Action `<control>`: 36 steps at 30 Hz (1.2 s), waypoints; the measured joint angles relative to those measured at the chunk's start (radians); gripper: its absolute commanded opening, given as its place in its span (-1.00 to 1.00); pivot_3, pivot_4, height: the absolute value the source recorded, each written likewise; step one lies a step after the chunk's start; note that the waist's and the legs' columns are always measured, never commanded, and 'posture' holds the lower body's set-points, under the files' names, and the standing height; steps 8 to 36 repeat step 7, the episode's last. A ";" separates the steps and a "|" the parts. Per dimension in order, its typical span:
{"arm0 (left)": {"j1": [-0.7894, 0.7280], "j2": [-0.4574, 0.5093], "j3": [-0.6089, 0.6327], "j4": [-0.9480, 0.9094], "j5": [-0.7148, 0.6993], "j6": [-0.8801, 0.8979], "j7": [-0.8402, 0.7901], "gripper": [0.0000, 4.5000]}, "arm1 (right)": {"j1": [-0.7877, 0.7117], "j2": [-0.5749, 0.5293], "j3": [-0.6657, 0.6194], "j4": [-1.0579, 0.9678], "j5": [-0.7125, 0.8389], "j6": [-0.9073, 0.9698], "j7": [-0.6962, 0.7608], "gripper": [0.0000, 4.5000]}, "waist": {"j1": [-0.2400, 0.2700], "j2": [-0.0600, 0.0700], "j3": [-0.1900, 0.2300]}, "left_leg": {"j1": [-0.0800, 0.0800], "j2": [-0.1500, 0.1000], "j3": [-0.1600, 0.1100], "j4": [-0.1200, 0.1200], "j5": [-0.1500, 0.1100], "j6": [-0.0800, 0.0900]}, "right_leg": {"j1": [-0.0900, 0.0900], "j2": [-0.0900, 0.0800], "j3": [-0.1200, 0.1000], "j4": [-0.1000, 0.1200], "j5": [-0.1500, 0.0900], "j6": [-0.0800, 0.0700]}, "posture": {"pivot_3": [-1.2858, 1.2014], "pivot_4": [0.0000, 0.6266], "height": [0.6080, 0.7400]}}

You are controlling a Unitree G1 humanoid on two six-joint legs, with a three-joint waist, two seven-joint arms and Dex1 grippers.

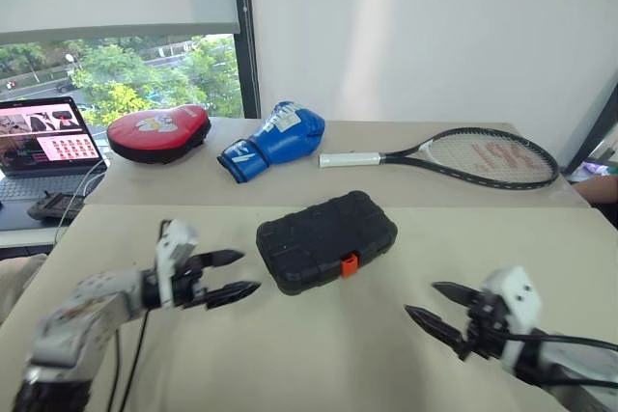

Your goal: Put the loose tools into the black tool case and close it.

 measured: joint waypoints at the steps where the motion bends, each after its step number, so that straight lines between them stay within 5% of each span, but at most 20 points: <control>1: 0.058 0.017 0.049 -0.034 -0.014 0.002 0.002 1.00 | 0.057 -0.007 -0.052 -0.005 0.005 -0.019 0.033 0.98 | 0.003 0.000 0.000 | 0.001 0.000 0.000 0.000 0.000 0.000 | 0.000 0.000 0.000 0.000 0.000 0.000 | 0.03 -0.52 1.00; 7: 0.232 0.020 0.138 -0.087 -0.017 -0.024 0.027 1.00 | 0.193 -0.010 -0.201 -0.004 0.035 -0.101 0.144 0.98 | 0.013 0.002 0.000 | 0.005 0.002 0.000 -0.002 -0.006 -0.003 | 0.002 -0.001 0.001 0.000 -0.007 -0.007 | 0.03 -0.52 1.00; 36: 0.232 0.020 0.138 -0.087 -0.017 -0.024 0.027 1.00 | 0.193 -0.010 -0.201 -0.004 0.035 -0.101 0.144 0.98 | 0.013 0.002 0.000 | 0.005 0.002 0.000 -0.002 -0.006 -0.003 | 0.002 -0.001 0.001 0.000 -0.007 -0.007 | 0.03 -0.52 1.00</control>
